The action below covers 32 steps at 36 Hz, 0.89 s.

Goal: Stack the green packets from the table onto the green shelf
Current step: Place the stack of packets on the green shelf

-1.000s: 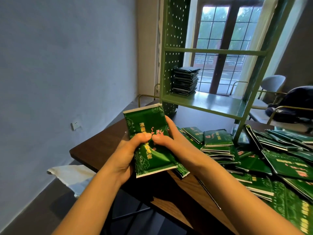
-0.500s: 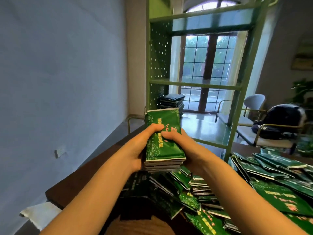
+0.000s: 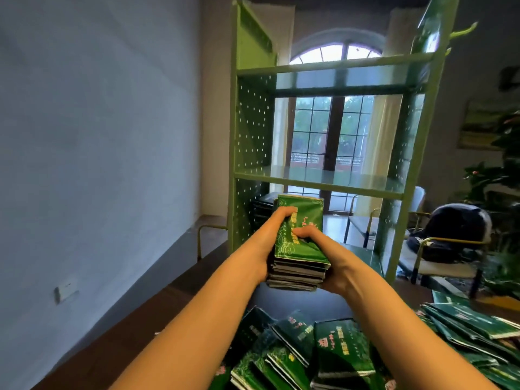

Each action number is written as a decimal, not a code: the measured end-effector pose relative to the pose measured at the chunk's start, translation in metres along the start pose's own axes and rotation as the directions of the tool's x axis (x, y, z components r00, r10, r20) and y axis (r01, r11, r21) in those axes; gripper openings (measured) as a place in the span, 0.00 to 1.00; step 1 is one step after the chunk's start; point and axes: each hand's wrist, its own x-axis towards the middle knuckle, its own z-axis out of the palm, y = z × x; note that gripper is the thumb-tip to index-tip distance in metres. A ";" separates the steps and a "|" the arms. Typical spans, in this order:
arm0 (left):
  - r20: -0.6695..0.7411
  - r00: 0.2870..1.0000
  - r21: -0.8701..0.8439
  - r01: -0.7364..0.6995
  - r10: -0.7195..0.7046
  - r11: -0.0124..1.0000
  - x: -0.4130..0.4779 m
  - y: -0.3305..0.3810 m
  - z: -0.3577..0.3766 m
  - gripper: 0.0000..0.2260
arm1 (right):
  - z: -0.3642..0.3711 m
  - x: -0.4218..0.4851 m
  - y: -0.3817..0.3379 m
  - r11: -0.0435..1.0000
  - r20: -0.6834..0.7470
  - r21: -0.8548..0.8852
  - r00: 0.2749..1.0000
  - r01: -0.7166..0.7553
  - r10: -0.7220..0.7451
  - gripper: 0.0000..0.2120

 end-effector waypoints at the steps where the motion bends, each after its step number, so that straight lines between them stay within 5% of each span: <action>1: -0.020 1.000 0.001 -0.016 0.016 1.000 0.005 0.002 0.002 0.18 | -0.003 0.003 -0.004 1.000 -0.008 0.005 1.000 -0.011 0.011 0.26; 5: -0.122 0.992 0.017 -0.041 0.043 0.999 0.023 0.004 0.003 0.20 | -0.014 0.014 -0.020 0.999 -0.056 -0.013 0.997 -0.046 0.045 0.14; 10: -0.376 0.911 0.231 -0.088 0.173 0.969 0.062 -0.015 -0.011 0.27 | -0.030 0.039 -0.037 0.996 -0.150 0.017 0.984 -0.092 0.093 0.16; 20: -0.400 0.889 0.400 -0.049 0.223 0.915 0.083 -0.030 -0.025 0.17 | -0.059 0.071 -0.048 0.998 -0.176 0.008 0.982 -0.063 0.064 0.15; 32: -0.386 0.873 0.527 -0.057 0.299 0.848 0.073 -0.034 -0.025 0.17 | -0.056 0.087 -0.050 0.992 -0.197 -0.084 0.977 -0.098 0.080 0.13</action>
